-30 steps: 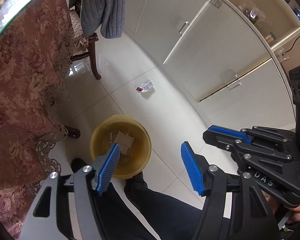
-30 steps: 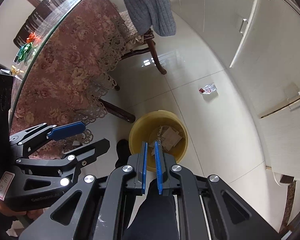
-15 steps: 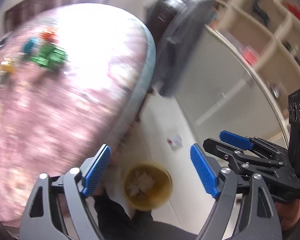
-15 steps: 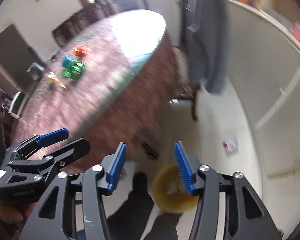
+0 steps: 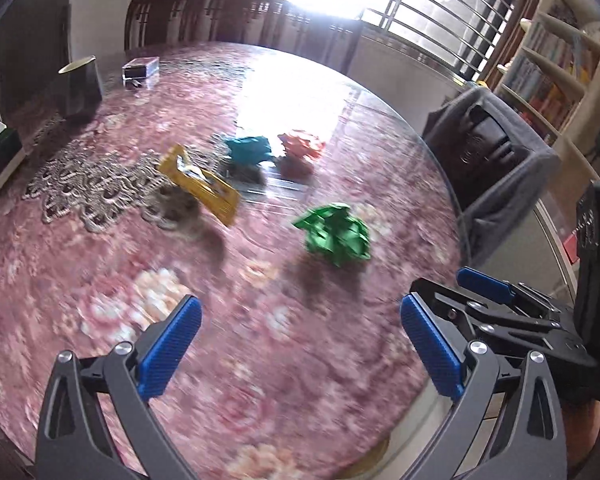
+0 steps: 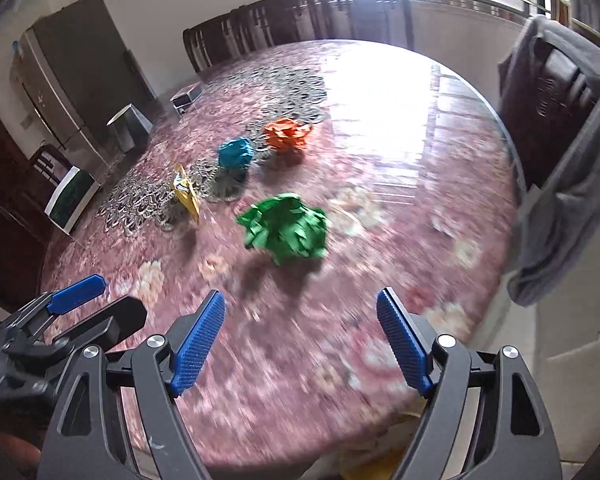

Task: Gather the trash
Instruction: 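Grasp the crumpled green paper with the right tool, then grasp the yellow snack wrapper with the left tool while the right tool holds the green paper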

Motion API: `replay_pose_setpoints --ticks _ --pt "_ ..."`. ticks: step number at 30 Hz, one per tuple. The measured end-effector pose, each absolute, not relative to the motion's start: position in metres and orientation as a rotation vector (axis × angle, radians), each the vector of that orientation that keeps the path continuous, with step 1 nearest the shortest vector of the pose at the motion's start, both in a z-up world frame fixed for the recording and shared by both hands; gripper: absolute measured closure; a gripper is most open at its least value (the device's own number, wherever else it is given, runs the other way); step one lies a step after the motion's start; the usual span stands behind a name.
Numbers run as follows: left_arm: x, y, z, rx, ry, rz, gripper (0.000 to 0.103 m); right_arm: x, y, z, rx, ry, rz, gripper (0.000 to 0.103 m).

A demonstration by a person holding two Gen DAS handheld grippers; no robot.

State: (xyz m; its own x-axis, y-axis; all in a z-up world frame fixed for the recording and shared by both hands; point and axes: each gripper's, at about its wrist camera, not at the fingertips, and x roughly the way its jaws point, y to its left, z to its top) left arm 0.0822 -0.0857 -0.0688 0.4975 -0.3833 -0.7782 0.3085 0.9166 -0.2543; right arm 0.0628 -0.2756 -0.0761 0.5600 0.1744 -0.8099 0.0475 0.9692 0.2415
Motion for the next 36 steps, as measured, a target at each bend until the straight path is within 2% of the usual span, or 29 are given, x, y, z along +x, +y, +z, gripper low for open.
replay_pose_setpoints --ticks 16,19,20,25,27,28,36 --pt "0.145 -0.055 -0.088 -0.1 1.012 -0.413 0.004 0.171 -0.237 -0.128 0.122 1.111 0.029 0.028" --pt "0.149 -0.053 -0.09 -0.101 1.016 -0.415 0.004 0.177 -0.234 -0.136 0.094 1.121 0.018 0.037" --pt "0.15 -0.053 -0.09 -0.102 1.017 -0.416 0.004 0.177 -0.233 -0.136 0.082 1.115 0.015 0.045" --pt "0.155 -0.055 -0.094 -0.101 1.024 -0.421 0.004 0.174 -0.233 -0.134 0.063 1.097 0.04 0.062" --pt "0.156 -0.057 -0.094 -0.102 1.022 -0.419 0.004 0.172 -0.234 -0.131 0.072 1.084 0.051 0.073" --pt "0.157 -0.057 -0.094 -0.105 1.02 -0.42 0.004 0.171 -0.234 -0.128 0.074 1.077 0.059 0.084" --pt "0.169 -0.069 -0.093 -0.091 0.996 -0.424 0.004 0.161 -0.241 -0.12 0.107 1.054 0.079 0.087"
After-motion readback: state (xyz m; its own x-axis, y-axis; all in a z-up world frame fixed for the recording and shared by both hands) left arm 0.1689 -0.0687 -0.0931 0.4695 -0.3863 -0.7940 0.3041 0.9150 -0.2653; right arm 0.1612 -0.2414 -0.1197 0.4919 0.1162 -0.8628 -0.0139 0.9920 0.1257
